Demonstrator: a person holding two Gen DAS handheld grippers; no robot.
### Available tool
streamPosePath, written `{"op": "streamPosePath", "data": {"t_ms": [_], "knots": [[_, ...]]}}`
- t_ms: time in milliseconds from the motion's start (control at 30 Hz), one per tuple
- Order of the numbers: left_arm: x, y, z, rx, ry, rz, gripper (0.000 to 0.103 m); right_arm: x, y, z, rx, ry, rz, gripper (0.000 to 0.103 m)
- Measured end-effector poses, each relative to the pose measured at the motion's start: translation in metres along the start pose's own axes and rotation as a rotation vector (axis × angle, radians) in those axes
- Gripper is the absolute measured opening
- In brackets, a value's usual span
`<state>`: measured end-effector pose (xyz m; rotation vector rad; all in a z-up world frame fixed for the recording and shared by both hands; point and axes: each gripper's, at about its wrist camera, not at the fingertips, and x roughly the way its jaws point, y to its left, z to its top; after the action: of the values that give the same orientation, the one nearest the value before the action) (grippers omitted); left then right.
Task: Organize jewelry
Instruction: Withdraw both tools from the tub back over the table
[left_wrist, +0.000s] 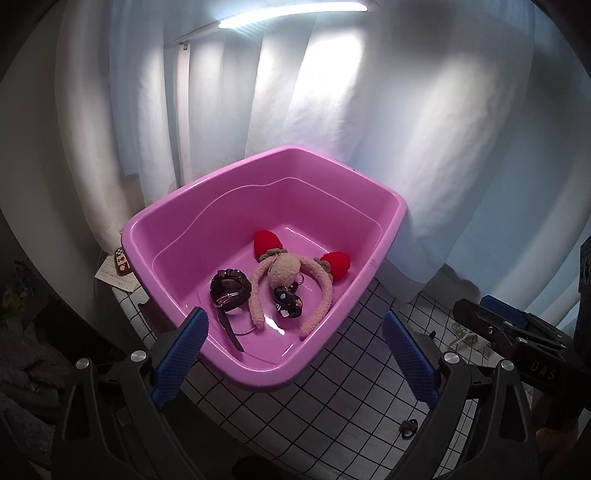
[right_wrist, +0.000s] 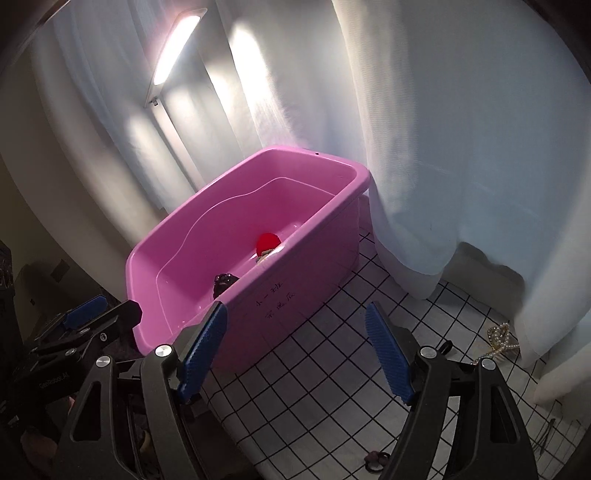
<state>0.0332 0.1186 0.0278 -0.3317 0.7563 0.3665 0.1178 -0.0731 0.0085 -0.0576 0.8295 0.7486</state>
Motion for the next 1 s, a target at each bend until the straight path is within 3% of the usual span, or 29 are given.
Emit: {"op": "streamPosePath", "data": {"t_ms": [467,733,1000], "knots": [[-0.015,-0.096,-0.097,0.066,0.097,-0.031,0.096,-0.078,-0.128,-0.154,0.158,0.061,-0.133,0.074],[0.005,-0.128,-0.133,0.152,0.188,-0.038,0.096,-0.105,-0.163,-0.201,0.281,0.044,-0.208,0.074],[0.037,-0.154,-0.160,0.239,0.207,-0.106,0.096,-0.126,-0.196,-0.231,0.367,0.029,-0.390,0.074]]}}
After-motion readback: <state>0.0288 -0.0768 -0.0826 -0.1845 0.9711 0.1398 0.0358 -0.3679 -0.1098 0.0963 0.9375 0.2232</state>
